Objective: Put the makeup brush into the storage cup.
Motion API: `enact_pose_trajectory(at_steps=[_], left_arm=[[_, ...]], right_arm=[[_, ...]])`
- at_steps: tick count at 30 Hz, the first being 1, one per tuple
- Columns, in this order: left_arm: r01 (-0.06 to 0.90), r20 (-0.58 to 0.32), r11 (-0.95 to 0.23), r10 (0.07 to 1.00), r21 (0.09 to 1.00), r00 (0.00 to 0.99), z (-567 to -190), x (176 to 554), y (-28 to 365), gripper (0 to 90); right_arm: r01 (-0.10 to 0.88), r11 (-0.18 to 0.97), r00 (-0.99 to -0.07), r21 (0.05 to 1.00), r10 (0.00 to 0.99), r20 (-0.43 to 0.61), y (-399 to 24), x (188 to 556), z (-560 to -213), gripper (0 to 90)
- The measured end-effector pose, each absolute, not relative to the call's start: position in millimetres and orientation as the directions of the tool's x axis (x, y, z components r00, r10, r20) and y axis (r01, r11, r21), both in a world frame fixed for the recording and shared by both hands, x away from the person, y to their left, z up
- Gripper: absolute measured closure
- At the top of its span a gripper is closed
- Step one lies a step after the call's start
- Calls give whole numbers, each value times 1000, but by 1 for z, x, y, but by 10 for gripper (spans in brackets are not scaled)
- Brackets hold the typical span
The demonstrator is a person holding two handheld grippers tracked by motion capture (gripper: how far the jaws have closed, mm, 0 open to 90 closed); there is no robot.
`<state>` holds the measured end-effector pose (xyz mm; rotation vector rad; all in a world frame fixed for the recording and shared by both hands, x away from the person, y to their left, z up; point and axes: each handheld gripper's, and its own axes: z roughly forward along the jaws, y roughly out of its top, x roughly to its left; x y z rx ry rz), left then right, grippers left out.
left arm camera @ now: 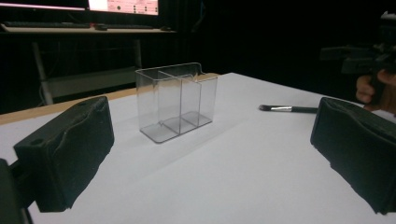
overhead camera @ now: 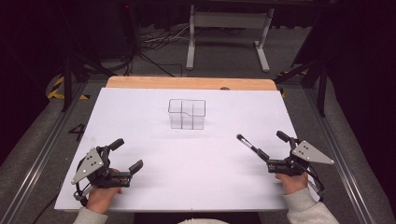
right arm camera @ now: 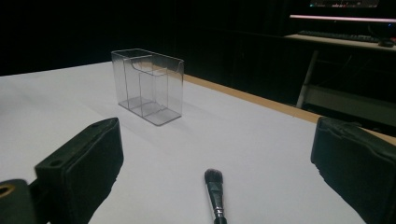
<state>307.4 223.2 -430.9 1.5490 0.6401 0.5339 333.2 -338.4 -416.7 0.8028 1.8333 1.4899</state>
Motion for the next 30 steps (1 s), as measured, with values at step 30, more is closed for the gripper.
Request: enact_pose_trajectory(at_steps=[30], left_arm=[[132, -42, -81, 679, 988, 733, -430, 309, 223, 31]], right_arm=[[246, 342, -668, 907, 738, -97, -311, 388, -376, 43]])
